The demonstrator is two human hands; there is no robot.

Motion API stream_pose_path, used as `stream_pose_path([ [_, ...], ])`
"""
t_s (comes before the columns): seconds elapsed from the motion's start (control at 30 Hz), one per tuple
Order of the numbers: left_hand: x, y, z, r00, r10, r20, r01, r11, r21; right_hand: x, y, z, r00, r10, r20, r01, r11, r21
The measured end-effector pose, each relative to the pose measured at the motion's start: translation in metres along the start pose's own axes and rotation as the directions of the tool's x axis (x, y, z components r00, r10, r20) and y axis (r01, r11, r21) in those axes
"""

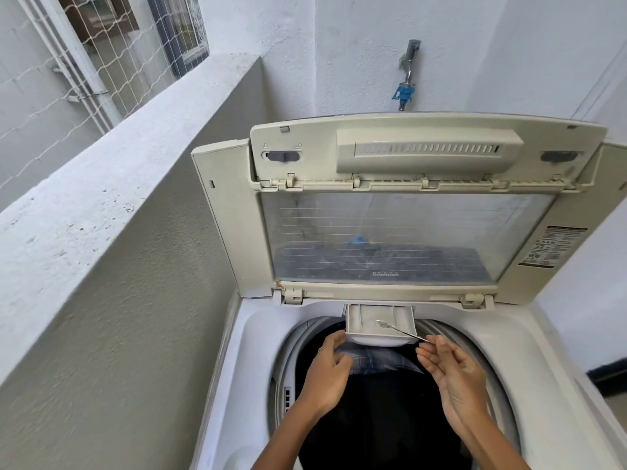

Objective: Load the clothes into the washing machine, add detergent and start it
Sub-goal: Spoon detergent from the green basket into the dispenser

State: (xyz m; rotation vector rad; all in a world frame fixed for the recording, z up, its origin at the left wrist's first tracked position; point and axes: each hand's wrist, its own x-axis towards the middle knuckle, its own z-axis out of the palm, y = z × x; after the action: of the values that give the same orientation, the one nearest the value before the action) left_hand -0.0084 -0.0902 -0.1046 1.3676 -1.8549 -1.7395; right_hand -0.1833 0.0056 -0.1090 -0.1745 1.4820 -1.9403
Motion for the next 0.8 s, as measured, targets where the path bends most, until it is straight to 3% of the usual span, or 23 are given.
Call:
stream_pose_path([
  [0.13,-0.002,0.002,0.000,1.000,-0.007,0.002,0.007,1.000,0.023,-0.002,-0.001,-0.002,0.997,0.009,-0.070,-0.007,1.000,0.021],
  [0.33,-0.013,0.012,0.000,1.000,-0.006,-0.023,0.007,0.999,0.043,-0.012,-0.019,0.007,0.998,0.013,-0.067,-0.006,0.995,0.103],
  [0.57,-0.051,0.040,-0.017,0.978,0.141,-0.151,-0.139,0.990,0.026,-0.044,-0.071,0.037,0.997,-0.009,0.073,-0.007,0.978,0.209],
  [0.8,-0.121,0.083,-0.062,0.857,0.314,-0.409,-0.327,0.944,0.041,-0.106,-0.131,0.088,0.940,-0.080,0.331,-0.002,0.971,0.241],
])
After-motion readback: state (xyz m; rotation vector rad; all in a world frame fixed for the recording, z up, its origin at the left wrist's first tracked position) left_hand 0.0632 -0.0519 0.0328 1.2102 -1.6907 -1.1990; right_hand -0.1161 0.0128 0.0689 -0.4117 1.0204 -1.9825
